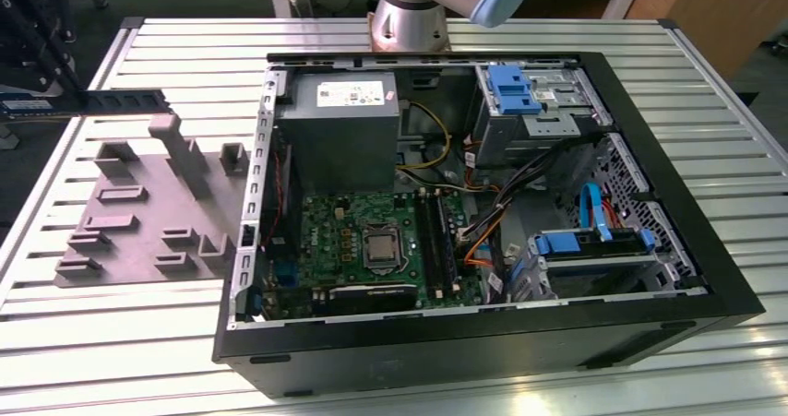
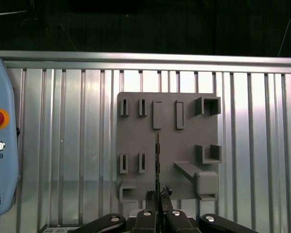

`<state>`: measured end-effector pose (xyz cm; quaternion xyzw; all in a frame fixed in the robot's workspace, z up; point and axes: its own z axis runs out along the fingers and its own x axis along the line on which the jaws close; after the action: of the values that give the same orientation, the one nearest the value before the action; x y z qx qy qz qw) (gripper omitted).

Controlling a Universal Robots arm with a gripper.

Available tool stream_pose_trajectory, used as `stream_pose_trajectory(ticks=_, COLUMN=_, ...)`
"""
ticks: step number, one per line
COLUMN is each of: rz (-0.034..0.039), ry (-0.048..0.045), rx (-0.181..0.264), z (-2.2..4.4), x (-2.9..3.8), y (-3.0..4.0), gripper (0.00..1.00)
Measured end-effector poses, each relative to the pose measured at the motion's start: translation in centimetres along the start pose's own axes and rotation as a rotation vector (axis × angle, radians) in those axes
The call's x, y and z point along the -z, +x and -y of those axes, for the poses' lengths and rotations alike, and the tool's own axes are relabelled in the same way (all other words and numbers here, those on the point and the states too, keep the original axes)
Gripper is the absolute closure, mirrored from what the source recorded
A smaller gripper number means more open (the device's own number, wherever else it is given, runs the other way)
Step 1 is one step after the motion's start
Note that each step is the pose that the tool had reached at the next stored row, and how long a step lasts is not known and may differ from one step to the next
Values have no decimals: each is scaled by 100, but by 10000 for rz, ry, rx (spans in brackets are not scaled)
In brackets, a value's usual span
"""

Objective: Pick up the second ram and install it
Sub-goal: 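Pick up the second ram and move it above second insertion slot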

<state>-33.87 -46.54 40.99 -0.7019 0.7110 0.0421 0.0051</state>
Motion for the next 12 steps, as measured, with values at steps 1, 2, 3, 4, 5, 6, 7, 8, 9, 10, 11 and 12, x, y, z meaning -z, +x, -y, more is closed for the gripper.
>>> stream_pose_trajectory(ticks=1, rz=0, ry=0, rx=-1, z=0, x=0, y=0, gripper=86)
stream_pose_trajectory(ticks=2, rz=0, ry=0, rx=0, z=0, x=0, y=0, gripper=86)
stream_pose_trajectory(ticks=3, rz=0, ry=0, rx=0, z=1, x=0, y=0, gripper=86)
stream_pose_trajectory(ticks=4, rz=0, ry=0, rx=0, z=3, x=0, y=0, gripper=86)
stream_pose_trajectory(ticks=5, rz=-1, ry=0, rx=1, z=8, x=1, y=0, gripper=86)
stream_pose_trajectory(ticks=6, rz=-1, ry=-1, rx=1, z=14, x=2, y=0, gripper=86)
stream_pose_trajectory(ticks=7, rz=0, ry=-1, rx=0, z=20, x=1, y=0, gripper=86)
stream_pose_trajectory(ticks=8, rz=0, ry=0, rx=0, z=28, x=2, y=0, gripper=86)
stream_pose_trajectory(ticks=9, rz=0, ry=0, rx=0, z=37, x=2, y=-1, gripper=86)
stream_pose_trajectory(ticks=10, rz=-1, ry=0, rx=0, z=47, x=3, y=-1, gripper=86)
stream_pose_trajectory(ticks=11, rz=-1, ry=0, rx=0, z=57, x=3, y=-1, gripper=86)
stream_pose_trajectory(ticks=12, rz=-1, ry=0, rx=0, z=67, x=4, y=-1, gripper=86)
